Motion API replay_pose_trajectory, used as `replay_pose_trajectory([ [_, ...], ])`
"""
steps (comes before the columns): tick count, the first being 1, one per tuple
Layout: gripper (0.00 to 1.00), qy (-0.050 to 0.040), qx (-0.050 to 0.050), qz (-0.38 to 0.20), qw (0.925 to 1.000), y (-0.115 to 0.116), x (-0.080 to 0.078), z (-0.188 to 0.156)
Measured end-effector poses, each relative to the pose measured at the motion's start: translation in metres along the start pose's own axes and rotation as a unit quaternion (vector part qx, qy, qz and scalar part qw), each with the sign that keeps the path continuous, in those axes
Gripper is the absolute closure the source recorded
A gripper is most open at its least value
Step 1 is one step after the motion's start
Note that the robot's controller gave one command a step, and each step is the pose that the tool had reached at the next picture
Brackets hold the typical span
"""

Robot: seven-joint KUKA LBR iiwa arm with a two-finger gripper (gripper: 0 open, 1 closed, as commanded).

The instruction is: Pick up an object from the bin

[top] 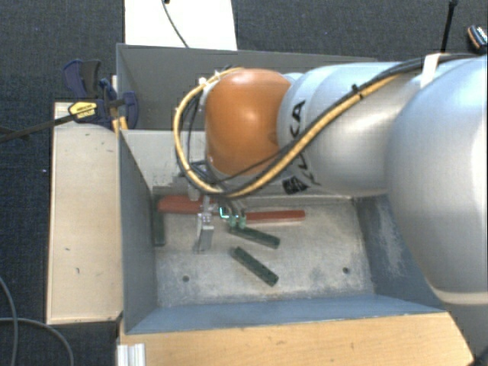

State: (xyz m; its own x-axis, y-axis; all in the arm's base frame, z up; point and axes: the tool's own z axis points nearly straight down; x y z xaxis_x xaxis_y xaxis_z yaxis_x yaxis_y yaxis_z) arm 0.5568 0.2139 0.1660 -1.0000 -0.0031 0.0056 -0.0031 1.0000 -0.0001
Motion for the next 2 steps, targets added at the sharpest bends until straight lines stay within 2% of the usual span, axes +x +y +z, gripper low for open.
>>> replay_pose_trajectory([
  [1, 0.0, -0.0009, 0.002, 0.023, 0.9997, -0.094, -0.005, 0.061],
  [2, 0.0, -0.0016, 0.001, -0.023, 0.9997, -0.148, -0.023, 0.097],
])
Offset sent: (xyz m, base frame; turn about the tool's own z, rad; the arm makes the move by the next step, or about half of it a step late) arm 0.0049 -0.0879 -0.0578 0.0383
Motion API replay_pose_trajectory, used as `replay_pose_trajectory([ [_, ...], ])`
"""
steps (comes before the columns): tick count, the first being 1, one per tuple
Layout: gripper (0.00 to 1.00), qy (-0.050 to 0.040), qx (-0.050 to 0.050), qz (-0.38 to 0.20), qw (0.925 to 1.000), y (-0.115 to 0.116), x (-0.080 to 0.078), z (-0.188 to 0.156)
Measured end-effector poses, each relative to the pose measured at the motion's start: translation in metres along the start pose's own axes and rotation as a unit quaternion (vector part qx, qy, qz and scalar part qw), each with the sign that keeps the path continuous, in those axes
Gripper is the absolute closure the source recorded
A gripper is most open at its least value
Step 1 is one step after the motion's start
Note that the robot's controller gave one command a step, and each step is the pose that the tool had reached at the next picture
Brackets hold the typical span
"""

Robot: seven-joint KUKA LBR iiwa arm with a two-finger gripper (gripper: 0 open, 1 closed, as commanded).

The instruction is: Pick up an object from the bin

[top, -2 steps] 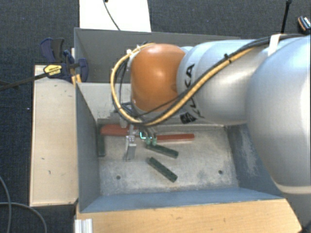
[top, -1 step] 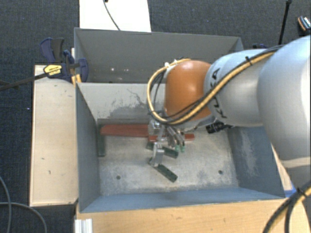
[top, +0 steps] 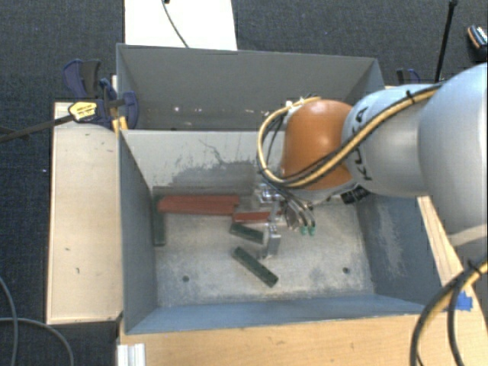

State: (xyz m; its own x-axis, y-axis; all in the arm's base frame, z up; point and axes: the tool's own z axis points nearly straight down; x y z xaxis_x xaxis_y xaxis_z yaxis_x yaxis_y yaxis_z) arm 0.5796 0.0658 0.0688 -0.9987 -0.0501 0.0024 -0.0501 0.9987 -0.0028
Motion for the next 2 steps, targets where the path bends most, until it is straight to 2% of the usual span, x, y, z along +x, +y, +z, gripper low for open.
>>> replay_pose_trajectory([
  [1, 1.0, -0.0014, -0.002, 0.001, 1.0, 0.004, -0.001, -0.002],
  [2, 1.0, -0.007, -0.001, -0.059, 0.9982, -0.018, -0.003, -0.14],
])
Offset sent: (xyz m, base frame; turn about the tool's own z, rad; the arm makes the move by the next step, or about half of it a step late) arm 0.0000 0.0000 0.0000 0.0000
